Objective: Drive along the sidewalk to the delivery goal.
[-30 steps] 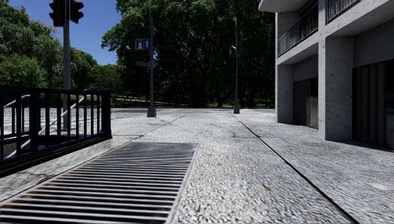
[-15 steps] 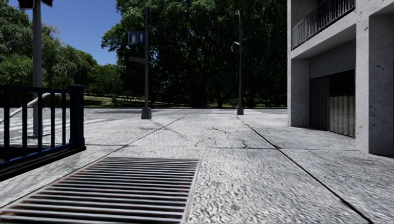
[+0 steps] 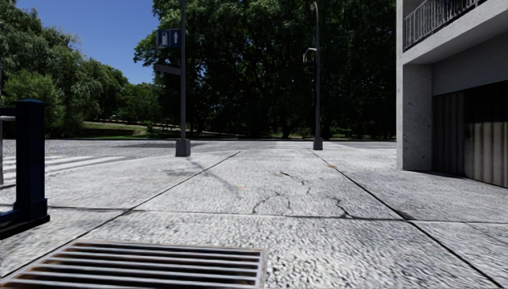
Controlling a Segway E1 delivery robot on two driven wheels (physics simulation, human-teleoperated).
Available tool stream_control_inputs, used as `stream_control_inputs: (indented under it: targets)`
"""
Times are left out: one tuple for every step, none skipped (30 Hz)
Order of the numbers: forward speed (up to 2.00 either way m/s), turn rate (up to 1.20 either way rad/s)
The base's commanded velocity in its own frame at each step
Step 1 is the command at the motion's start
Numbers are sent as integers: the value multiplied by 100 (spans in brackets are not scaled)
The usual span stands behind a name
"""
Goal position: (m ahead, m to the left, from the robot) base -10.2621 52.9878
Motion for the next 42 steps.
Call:
stream_control_inputs:
  targets:
    - [200, 27]
    - [200, 27]
    - [200, 27]
    - [200, 27]
    - [200, 27]
    - [200, 27]
    - [200, 27]
    - [200, 27]
    - [200, 29]
    - [200, 29]
    - [200, 31]
    - [200, 35]
    - [200, 38]
    - [200, 38]
    - [200, 43]
    - [200, 45]
    - [200, 45]
    - [200, 47]
    - [200, 50]
    - [200, 52]
    - [200, 52]
    - [200, 54]
    - [200, 56]
    - [200, 58]
    - [200, 58]
    - [200, 58]
    - [200, 58]
    - [200, 58]
    - [200, 58]
    - [200, 58]
    - [200, 58]
    - [200, 58]
    - [200, 58]
    - [200, 58]
    - [200, 58]
    - [200, 58]
    - [200, 58]
    - [200, 58]
    - [200, 58]
    - [200, 58]
    - [200, 58]
    - [200, 58]
